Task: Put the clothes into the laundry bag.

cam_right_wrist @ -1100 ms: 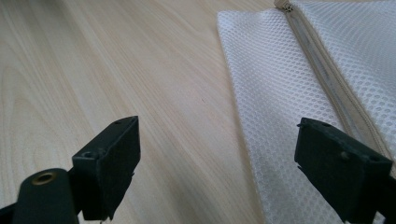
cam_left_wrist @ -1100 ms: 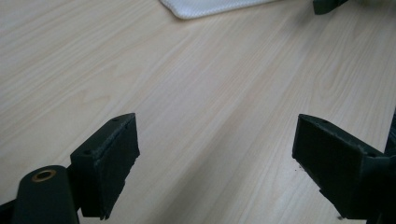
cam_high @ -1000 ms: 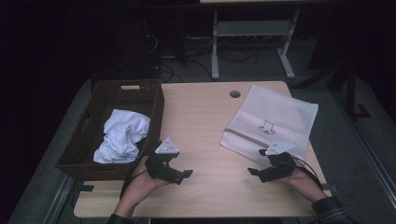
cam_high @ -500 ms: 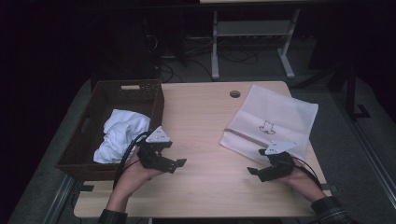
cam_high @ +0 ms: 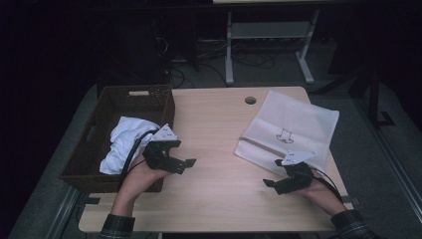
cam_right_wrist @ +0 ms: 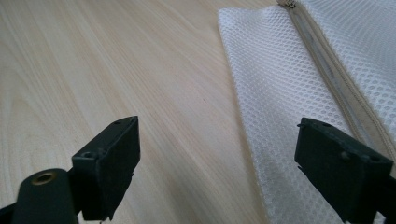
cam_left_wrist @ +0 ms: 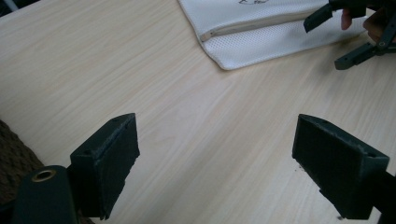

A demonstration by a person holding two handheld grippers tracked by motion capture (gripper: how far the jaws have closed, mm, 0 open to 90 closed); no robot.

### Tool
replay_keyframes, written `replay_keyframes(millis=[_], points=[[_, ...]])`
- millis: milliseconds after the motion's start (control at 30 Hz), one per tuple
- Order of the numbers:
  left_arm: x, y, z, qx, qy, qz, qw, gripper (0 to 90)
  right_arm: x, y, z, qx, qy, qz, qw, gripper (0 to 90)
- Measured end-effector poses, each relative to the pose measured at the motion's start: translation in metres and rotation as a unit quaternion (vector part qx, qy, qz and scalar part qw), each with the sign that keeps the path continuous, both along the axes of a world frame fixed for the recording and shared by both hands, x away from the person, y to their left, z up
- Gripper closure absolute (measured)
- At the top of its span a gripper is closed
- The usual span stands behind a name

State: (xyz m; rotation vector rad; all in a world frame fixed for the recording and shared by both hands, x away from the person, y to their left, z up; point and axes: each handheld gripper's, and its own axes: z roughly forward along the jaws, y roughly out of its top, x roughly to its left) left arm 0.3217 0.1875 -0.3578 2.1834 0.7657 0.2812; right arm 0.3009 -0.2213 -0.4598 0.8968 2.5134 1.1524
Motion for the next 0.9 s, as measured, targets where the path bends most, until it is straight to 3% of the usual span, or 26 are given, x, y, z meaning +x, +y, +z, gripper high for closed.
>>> replay_keyframes(millis=[267, 433, 533, 667, 733, 900], points=[[0.014, 0.010, 0.005, 0.019, 0.003, 0.017, 0.9997, 14.4, 0.001, -0.002, 0.000, 0.003, 0.002, -0.005, 1.0000, 13.3], [0.023, 0.020, 0.012, 0.014, 0.011, 0.031, 0.9994, 14.4, 0.001, -0.002, 0.001, 0.013, 0.007, -0.004, 0.9999, 13.3], [0.030, 0.026, 0.015, 0.028, 0.009, 0.054, 0.9981, 14.4, 0.001, -0.001, 0.001, 0.011, 0.003, -0.009, 0.9999, 13.2], [0.034, 0.031, 0.018, 0.024, 0.009, 0.064, 0.9976, 14.3, 0.000, 0.000, 0.001, 0.003, -0.007, -0.014, 0.9999, 12.9], [0.039, 0.036, 0.020, 0.036, 0.000, 0.077, 0.9964, 14.3, 0.000, 0.001, 0.002, -0.001, -0.010, -0.014, 0.9999, 12.6], [0.044, 0.045, 0.023, 0.031, 0.004, 0.092, 0.9953, 14.3, 0.000, 0.001, 0.002, 0.000, -0.009, -0.017, 0.9998, 12.6]])
